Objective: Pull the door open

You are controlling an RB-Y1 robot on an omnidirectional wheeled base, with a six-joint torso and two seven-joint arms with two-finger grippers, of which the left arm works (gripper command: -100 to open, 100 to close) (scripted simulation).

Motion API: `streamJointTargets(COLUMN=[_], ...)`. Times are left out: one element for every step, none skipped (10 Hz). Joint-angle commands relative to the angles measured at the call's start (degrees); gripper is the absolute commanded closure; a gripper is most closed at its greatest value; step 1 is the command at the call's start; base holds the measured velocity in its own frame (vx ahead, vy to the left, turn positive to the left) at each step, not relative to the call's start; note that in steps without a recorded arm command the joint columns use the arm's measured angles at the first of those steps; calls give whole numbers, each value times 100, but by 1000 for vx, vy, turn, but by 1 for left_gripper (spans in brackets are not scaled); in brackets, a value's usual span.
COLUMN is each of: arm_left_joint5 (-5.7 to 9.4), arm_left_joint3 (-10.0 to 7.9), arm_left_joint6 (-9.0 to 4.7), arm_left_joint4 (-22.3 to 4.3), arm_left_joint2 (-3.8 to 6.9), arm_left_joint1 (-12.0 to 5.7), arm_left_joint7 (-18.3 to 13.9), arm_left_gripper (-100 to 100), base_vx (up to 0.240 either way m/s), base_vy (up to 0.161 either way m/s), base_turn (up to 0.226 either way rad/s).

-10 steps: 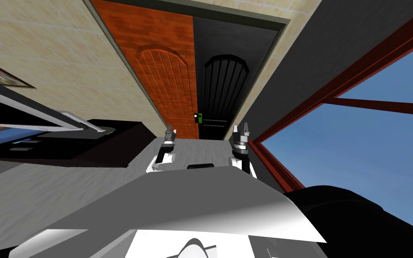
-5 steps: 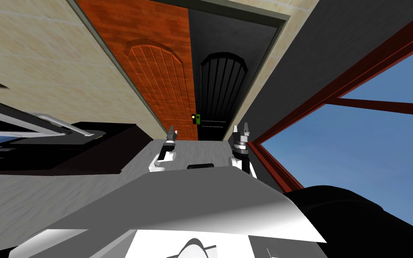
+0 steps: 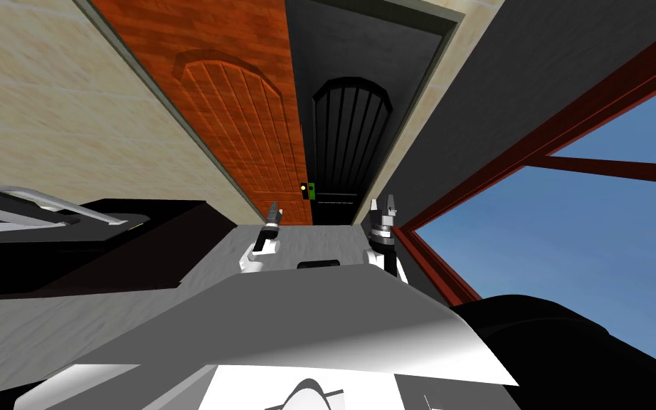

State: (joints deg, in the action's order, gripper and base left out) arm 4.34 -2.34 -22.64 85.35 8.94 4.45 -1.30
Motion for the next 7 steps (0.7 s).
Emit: streamJointTargets(arm_left_joint5=[21, 32, 43, 54, 65, 76, 86], arm_left_joint3=[-21, -34, -47, -60, -73, -85, -97], arm_left_joint6=[37, 51, 64, 77, 91, 103, 115], arm_left_joint4=[-195, -325, -455, -586, -716, -841, -959], arm_left_joint2=[38, 56, 74, 92, 110, 127, 143], arm_left_joint1=[-96, -164, -232, -300, -368, -434, -496], arm_left_joint7=[-40, -60, -80, -100, -120, -139, -157], arm_left_gripper=[-100, -100, -100, -100, -100, -100, -100], base_vx=[104, 101, 113, 105, 96, 107, 98], base_vy=[-31, -31, -28, -3, -5, -14, -32], base_turn=[-67, -51, -48, -52, -60, -45, -50])
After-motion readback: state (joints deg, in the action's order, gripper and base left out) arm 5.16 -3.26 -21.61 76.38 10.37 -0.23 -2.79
